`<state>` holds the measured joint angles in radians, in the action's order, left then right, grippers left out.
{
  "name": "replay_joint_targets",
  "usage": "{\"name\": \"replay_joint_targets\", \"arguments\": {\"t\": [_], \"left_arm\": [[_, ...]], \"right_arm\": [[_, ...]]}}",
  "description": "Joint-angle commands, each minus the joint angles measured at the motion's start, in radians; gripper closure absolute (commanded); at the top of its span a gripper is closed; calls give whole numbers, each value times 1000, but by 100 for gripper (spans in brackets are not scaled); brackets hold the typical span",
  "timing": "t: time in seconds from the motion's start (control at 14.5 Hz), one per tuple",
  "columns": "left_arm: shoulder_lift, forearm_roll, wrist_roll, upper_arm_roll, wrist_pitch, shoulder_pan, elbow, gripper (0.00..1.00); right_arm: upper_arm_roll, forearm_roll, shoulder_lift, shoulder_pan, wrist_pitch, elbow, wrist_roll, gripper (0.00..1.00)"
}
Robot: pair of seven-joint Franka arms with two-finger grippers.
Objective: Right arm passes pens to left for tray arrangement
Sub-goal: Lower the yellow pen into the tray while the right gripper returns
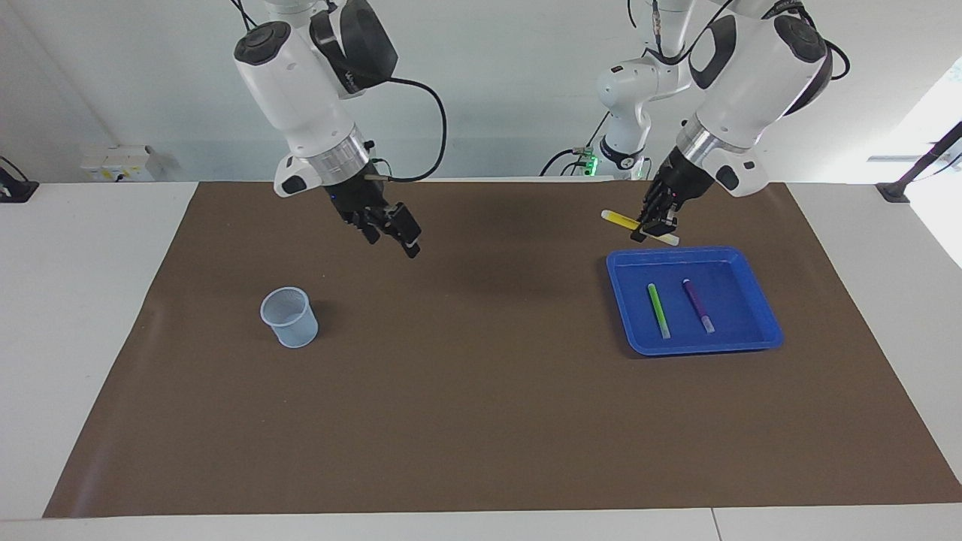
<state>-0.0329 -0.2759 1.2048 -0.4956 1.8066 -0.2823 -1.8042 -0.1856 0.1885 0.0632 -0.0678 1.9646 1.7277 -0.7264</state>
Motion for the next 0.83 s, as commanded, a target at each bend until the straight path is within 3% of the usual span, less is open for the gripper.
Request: {"name": "replay_joint_targets", "arguments": {"t": [0.0,0.21,0.48,0.76], "left_arm": [[-30,-22,-331,6,-13,-101,-78,100],[19,19,-656,11,8,-179,-124,100],[122,216,-856,11,114,-208,-161,100],[194,337,-1025,11,278,-251,-225,100]], "right_arm": [[58,-116,-34,2,7,44,155,0],[161,-208,-36,0,-35,38,356,0],[287,-219,-71,2,-91,27,569,0],[322,-228,-80,11,-179,-51,613,0]]}}
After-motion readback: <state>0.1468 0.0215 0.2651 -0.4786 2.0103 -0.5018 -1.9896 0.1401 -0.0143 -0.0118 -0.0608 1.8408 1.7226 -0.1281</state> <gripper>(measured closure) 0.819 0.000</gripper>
